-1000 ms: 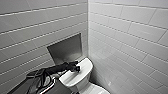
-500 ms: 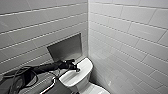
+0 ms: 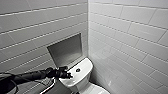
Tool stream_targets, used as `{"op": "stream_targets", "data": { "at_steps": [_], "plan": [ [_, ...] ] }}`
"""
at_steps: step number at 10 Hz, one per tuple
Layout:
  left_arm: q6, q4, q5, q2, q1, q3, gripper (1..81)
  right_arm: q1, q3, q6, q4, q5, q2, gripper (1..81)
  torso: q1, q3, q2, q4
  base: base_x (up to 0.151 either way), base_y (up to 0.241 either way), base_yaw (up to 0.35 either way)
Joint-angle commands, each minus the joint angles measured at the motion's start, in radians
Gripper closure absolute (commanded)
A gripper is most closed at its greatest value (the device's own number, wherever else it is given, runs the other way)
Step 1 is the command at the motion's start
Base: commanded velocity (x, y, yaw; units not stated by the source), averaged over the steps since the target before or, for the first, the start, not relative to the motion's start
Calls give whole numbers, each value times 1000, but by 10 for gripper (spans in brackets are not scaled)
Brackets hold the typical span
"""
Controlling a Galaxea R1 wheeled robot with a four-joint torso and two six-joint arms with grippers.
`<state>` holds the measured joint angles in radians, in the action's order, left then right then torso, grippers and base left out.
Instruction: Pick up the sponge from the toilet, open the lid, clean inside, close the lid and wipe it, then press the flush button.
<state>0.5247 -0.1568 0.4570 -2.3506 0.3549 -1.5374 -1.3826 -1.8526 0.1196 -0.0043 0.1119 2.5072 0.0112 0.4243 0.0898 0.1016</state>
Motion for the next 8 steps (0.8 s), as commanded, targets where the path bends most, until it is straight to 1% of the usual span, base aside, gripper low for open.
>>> {"op": "stream_targets", "data": {
  "at_steps": [1,3,4,5,7,8],
  "plan": [
    [-3,-142,-101,140,202,141,811,19,20,-2,-10,-61,-12,811,0,-26,0,0,0,0,0],
    [-2,-250,-132,131,393,117,811,10,7,-1,-10,-61,-5,811,0,-63,0,0,0,0,0],
    [-3,-285,-165,120,472,89,811,9,-15,-1,-10,-61,7,811,0,-92,0,0,0,0,0],
    [-3,-315,-224,103,551,51,811,4,-37,-1,-10,-61,21,811,0,-117,0,0,0,0,0],
    [-5,-360,-267,40,676,-48,811,-8,-68,-1,-14,-61,43,811,-1,-169,0,0,0,0,0],
    [-3,-386,-302,4,729,-104,811,-14,-82,-1,-16,-61,49,811,-1,-194,1,0,0,0,0]
  ]
}}
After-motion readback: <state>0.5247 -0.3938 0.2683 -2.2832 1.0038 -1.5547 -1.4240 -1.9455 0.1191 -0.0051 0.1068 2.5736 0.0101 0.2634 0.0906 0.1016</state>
